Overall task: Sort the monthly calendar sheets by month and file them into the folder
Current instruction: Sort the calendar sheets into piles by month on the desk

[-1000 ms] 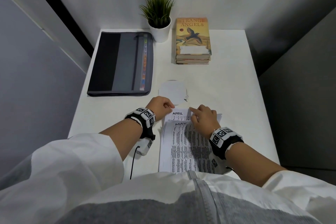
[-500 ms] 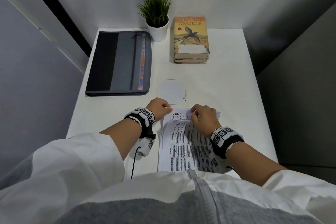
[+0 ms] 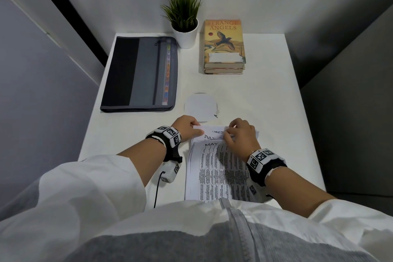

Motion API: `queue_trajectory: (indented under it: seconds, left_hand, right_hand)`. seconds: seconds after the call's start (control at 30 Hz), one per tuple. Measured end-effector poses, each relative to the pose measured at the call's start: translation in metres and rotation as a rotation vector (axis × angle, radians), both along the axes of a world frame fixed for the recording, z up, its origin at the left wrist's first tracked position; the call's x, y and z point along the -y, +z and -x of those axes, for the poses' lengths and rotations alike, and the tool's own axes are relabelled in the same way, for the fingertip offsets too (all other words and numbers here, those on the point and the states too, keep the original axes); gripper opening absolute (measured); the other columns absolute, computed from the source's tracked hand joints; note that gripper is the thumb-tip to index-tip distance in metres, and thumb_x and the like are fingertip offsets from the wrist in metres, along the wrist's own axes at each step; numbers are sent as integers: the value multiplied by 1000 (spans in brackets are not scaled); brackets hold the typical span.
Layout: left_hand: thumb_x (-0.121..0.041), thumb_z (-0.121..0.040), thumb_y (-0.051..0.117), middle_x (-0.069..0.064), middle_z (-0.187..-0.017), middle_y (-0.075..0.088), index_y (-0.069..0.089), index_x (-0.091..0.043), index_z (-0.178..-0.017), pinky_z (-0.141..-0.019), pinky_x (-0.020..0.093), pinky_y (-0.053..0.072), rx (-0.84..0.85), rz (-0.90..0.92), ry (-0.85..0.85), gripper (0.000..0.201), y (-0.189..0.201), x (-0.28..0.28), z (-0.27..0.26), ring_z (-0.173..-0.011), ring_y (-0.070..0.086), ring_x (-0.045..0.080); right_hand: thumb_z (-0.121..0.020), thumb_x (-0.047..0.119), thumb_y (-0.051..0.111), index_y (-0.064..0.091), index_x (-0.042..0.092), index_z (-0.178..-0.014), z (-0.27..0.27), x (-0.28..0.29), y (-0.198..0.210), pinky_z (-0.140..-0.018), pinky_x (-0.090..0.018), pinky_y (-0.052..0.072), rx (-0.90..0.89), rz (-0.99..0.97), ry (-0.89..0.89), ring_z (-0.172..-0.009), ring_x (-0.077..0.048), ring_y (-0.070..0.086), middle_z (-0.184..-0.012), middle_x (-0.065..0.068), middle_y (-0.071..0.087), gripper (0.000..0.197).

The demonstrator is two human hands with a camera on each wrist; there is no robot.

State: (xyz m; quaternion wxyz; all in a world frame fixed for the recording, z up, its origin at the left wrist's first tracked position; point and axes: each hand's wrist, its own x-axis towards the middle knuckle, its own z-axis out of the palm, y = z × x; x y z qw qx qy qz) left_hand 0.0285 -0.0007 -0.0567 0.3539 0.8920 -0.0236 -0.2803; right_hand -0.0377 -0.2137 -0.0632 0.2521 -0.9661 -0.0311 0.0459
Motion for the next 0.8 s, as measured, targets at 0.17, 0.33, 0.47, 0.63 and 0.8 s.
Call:
queue_trajectory:
  seconds: [0.17,0.33,0.47,0.63,0.8]
  left_hand:
    - [-34,-90,65,-2,-74,61,69,-8,-84,-76,31,48,-16,64,29,27,2,0,1,-70,55,13]
    - [-19,-87,69,2,-84,69,74,-6,-87,-80,30,51,-18,105,0,14,7,-1,0,-78,61,14]
    - [-31,-87,70,-5,-64,59,70,-11,-73,-63,24,42,-39,98,1,24,9,-2,0,-59,50,8]
    - [-40,-91,63,15,-77,57,66,5,-76,-66,29,37,-7,46,-21,47,11,-3,-1,-69,47,19]
    - [-31,-87,69,1,-51,32,41,-17,-47,-55,27,24,-47,94,-67,51,12,1,-2,-46,28,15]
  right_hand:
    - [-94,26,46,58,13,-72,-4,-1,6,-94,-39,34,-89,-28,-25,-73,-20,51,-71,2,55,28]
    - [-94,24,44,61,22,-120,-4,-2,5,-95,-32,25,-122,-31,-5,-96,-19,55,-92,3,60,31]
    - [-95,24,49,70,16,-100,-3,-1,1,-86,-31,24,-80,8,-17,-96,-24,48,-94,-4,50,23]
    - [-92,26,53,67,18,-105,-1,0,2,-88,-34,28,-33,-6,-17,-101,-23,45,-106,-4,50,20]
    - [-93,24,51,71,12,-91,-3,-1,3,-85,-34,28,-67,46,11,-101,-26,43,-106,-4,54,23]
